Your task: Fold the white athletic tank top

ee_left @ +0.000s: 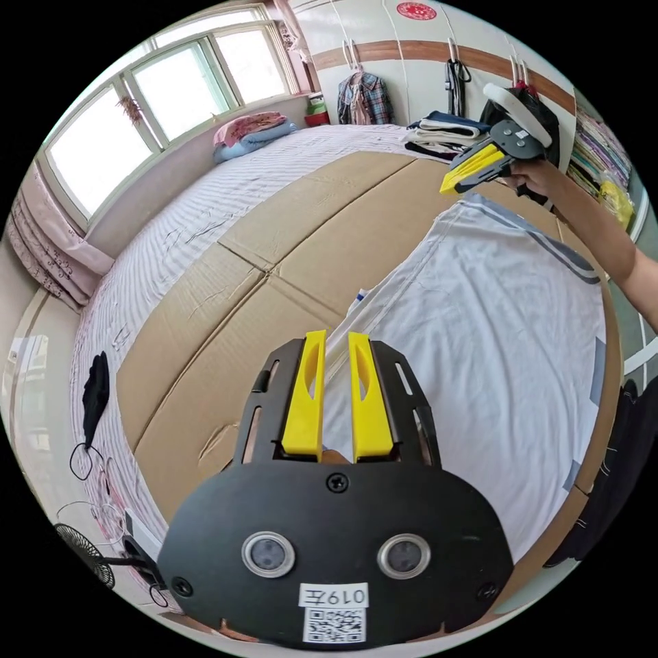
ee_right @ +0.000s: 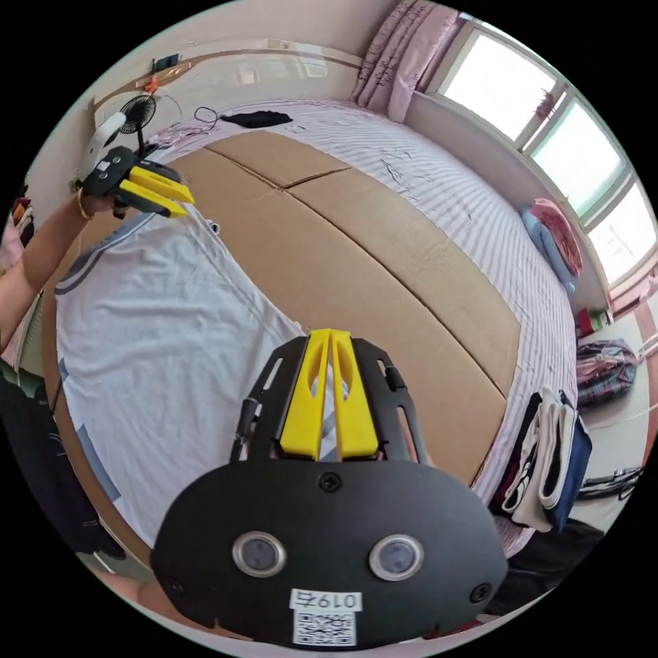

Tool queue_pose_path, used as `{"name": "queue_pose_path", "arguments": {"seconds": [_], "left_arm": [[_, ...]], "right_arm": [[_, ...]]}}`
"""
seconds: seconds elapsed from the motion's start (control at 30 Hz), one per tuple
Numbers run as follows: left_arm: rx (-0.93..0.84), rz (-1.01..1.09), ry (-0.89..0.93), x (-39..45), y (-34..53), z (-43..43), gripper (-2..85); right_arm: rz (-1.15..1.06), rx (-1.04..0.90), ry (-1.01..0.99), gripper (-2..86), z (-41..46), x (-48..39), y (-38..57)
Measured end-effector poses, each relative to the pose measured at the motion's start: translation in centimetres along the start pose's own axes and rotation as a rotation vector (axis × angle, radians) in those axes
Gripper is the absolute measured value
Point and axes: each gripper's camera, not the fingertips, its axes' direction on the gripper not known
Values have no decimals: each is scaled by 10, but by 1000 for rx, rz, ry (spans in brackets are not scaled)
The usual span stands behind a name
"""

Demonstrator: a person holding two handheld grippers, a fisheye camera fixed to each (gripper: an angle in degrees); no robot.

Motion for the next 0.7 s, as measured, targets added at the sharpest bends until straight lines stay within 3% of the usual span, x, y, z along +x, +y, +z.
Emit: {"name": "queue_pose_path", "arguments": {"seconds": [0.27, 0.43, 0.7], "left_arm": [[18, -11, 35, -33, 39, -6, 48], [19, 3, 113, -43, 41, 0, 59], [-50, 10, 78, -52, 44, 5, 34]], "right_arm": [[446, -39, -106, 38, 2, 85, 77], [476, -52, -170, 50, 16, 84, 77], [454, -47, -42, -8, 15, 72, 65]]}}
